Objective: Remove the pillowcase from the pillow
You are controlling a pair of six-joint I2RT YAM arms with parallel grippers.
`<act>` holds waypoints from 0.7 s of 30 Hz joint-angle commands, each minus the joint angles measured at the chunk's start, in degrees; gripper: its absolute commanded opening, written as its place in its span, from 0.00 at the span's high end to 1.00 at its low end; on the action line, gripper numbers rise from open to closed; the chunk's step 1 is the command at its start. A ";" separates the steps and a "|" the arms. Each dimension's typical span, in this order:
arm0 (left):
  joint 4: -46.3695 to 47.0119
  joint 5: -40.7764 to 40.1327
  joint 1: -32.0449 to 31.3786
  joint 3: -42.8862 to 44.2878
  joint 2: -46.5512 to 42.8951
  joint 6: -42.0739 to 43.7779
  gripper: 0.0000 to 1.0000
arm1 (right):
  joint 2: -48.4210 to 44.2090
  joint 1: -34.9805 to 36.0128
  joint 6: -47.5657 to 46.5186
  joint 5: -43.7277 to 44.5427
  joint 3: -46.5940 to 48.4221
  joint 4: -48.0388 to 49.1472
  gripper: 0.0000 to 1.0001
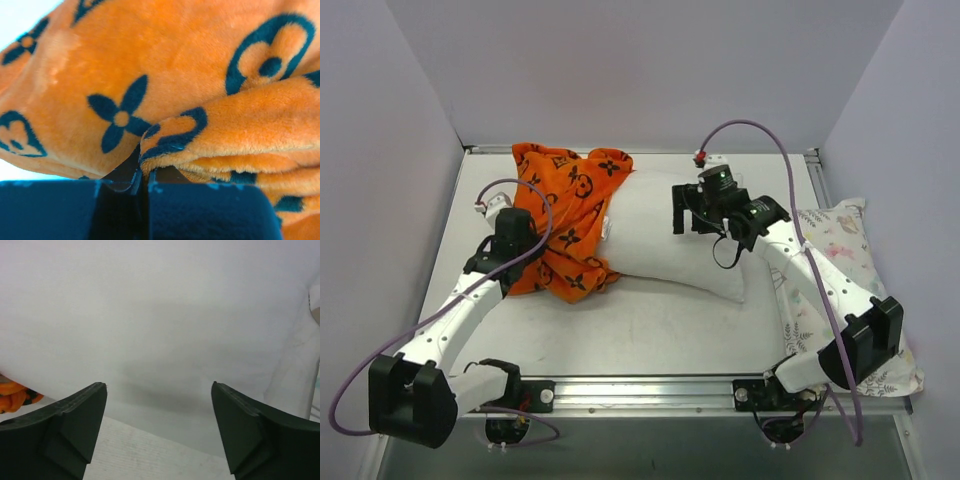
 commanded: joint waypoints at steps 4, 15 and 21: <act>3.63 2.24 -1.36 -2.25 2.70 3.14 1.00 | 0.60 12.24 -13.41 7.32 4.16 5.28 0.00; 4.86 6.81 -2.41 -1.20 2.88 4.54 1.00 | 25.74 16.30 -16.96 7.49 11.11 7.39 0.00; 4.16 10.94 -2.76 1.96 1.12 6.30 1.00 | 31.29 14.36 -13.19 8.89 14.87 3.02 0.93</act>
